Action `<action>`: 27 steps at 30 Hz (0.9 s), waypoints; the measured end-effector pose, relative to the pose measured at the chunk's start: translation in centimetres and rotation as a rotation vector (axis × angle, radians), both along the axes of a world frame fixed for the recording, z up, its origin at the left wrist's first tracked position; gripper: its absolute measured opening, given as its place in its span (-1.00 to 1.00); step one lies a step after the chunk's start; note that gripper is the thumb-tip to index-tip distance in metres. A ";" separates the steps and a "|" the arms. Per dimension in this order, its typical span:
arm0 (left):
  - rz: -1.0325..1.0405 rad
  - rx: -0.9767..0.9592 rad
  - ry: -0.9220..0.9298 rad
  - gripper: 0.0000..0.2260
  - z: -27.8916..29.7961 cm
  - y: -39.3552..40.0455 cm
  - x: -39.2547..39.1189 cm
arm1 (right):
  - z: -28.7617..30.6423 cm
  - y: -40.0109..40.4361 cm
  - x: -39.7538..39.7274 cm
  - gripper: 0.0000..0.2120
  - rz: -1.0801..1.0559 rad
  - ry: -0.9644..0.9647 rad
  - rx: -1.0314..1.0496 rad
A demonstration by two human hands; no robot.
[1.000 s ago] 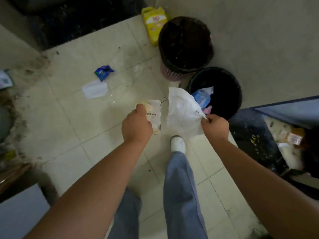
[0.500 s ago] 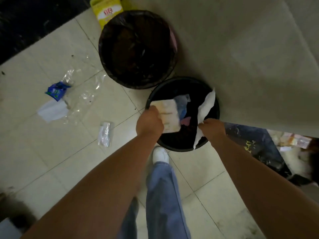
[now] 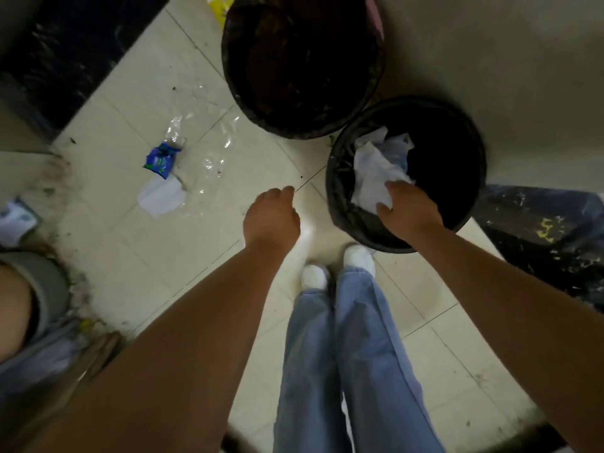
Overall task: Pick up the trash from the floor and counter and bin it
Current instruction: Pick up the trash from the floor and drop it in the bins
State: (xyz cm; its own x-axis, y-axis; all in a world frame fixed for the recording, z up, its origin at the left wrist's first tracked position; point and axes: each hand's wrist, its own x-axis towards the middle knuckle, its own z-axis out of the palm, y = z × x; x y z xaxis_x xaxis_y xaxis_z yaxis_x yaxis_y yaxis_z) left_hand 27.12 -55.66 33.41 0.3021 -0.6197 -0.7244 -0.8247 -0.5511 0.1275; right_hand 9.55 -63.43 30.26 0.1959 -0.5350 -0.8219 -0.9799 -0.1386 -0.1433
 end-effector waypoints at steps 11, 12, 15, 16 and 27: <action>0.038 0.038 -0.215 -0.58 0.6 11.5 21.2 | 2.2 8.2 21.6 -0.46 0.271 -0.131 -0.074; 0.017 0.056 -0.200 -0.58 0.0 12.4 23.1 | 1.8 9.3 23.6 -0.47 0.263 -0.115 -0.081; -0.004 0.075 -0.144 -0.59 -1.9 14.8 29.0 | 0.4 13.1 29.0 -0.48 0.201 -0.050 -0.086; -0.010 0.093 -0.126 -0.60 -2.3 15.6 30.7 | 0.0 14.4 30.6 -0.48 0.176 -0.017 -0.070; -0.278 0.261 -0.066 -0.71 -12.5 18.4 40.7 | -8.6 22.2 39.2 -0.64 -0.163 0.159 0.040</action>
